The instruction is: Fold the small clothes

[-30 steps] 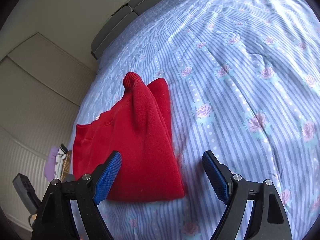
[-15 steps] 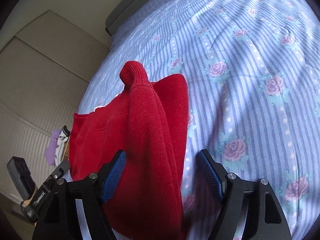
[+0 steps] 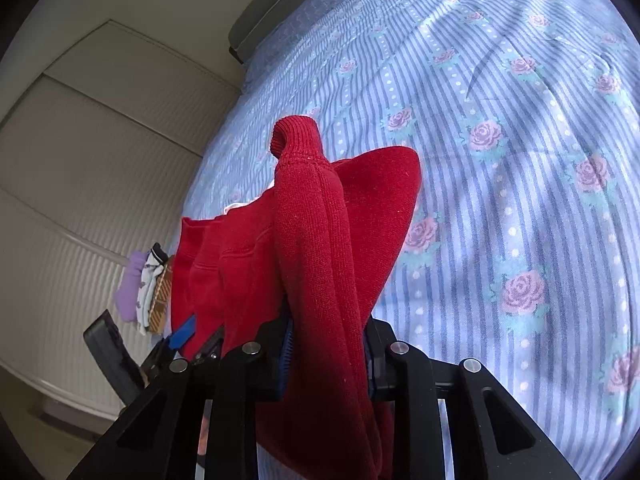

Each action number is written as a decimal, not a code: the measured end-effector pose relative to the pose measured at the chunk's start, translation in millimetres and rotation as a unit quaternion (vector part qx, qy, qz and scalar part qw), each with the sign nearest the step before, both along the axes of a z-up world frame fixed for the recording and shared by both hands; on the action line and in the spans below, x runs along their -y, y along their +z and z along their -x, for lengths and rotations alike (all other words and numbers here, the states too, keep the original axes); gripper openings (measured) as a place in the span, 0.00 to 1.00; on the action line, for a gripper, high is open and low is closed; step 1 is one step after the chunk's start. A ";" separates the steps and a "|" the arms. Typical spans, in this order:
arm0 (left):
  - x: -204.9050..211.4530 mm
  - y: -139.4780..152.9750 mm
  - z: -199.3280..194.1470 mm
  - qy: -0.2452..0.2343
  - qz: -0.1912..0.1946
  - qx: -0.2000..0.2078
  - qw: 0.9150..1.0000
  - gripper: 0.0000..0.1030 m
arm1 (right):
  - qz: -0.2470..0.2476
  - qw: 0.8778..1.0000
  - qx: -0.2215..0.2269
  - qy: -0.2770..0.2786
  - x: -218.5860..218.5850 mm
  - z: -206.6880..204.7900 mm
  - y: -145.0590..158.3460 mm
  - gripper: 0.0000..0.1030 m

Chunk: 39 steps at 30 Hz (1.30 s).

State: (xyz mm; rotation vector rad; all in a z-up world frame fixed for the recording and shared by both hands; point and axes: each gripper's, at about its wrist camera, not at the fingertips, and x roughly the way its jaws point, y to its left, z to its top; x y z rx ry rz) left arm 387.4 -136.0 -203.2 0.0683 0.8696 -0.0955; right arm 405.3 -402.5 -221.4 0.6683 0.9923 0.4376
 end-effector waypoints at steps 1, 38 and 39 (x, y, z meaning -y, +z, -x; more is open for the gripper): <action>-1.6 3.3 1.2 0.000 0.005 -0.001 1.000 0.96 | 0.008 1.000 0.003 -0.002 -4.2 1.9 7.3 0.26; -386.4 83.6 89.9 0.224 0.079 0.075 0.969 0.86 | 0.650 0.749 0.011 -0.129 -442.8 -19.5 38.2 0.32; -390.8 81.1 90.4 0.227 0.081 0.073 0.968 0.86 | 0.658 0.742 0.014 -0.130 -448.4 -18.2 31.3 0.33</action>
